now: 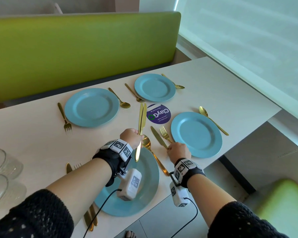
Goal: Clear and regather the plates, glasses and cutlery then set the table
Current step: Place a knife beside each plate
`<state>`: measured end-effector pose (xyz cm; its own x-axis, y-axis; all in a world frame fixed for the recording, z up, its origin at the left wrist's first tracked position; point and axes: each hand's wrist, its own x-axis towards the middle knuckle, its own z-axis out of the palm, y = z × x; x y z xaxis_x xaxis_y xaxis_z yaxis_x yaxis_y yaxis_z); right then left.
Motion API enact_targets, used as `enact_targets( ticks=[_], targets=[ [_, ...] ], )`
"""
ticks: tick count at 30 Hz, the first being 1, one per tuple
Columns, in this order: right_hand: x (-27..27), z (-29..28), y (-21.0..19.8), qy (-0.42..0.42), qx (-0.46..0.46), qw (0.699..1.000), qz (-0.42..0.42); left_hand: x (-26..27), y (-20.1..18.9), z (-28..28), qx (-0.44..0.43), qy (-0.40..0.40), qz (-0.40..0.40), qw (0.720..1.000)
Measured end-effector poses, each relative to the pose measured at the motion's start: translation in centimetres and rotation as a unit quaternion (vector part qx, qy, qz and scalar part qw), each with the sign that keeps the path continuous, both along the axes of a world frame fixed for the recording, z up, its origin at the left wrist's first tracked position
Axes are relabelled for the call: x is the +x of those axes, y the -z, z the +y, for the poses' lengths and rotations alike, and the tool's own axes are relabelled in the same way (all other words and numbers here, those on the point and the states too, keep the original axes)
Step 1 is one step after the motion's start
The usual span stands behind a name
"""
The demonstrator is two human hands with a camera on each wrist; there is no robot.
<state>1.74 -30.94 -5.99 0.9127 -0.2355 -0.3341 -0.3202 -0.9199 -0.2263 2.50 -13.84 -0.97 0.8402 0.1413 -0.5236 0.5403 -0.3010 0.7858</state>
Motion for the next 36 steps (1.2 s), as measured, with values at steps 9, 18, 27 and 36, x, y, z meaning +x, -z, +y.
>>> enact_targets(
  ticks=[9,18,27,36],
  targets=[
    [0.5,0.0,0.0,0.017,0.000,1.000,-0.001,0.0,0.5,0.3,-0.007,-0.018,0.007,1.000],
    [0.9,-0.6,-0.2,0.011,-0.013,1.000,0.011,0.0,0.3,0.3,0.000,-0.008,0.007,1.000],
    [1.0,-0.8,-0.7,0.021,0.004,1.000,0.008,0.0,0.1,-0.3,0.007,0.001,-0.001,1.000],
    [1.2,2.6,-4.2,-0.041,0.104,0.992,-0.060,-0.3,-0.3,1.0,0.011,-0.017,-0.019,1.000]
  ],
)
